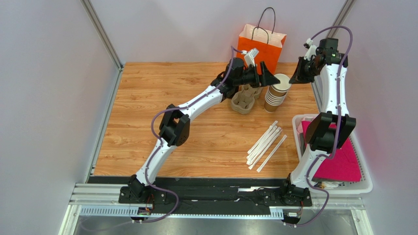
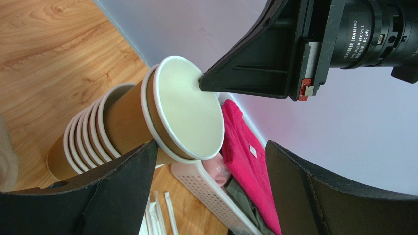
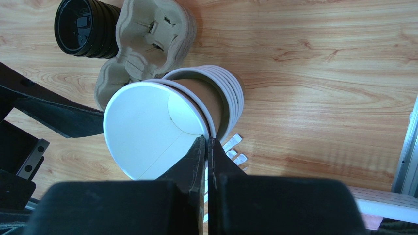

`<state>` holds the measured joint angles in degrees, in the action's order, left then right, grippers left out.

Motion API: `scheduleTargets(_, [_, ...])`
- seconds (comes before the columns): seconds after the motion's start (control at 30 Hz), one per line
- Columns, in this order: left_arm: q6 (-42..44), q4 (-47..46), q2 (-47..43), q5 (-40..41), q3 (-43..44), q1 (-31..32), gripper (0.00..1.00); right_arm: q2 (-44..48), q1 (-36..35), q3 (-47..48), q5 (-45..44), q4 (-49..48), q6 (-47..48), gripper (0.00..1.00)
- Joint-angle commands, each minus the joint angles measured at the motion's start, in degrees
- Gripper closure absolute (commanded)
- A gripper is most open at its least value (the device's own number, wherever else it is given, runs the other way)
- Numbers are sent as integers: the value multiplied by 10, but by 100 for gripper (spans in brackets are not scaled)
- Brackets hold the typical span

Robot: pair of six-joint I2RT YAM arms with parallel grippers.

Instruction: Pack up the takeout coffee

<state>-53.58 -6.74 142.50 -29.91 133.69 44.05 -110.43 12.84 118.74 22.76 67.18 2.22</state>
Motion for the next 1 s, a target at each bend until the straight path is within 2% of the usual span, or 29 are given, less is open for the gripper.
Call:
scheduleTargets(0.0, [1, -30, -9, 6, 12, 2, 11, 20, 1, 4, -13, -8, -5, 100])
scheduleTargets(0.97, [-15, -52, -9, -9, 3, 7, 12, 17, 2, 2, -3, -10, -6, 100])
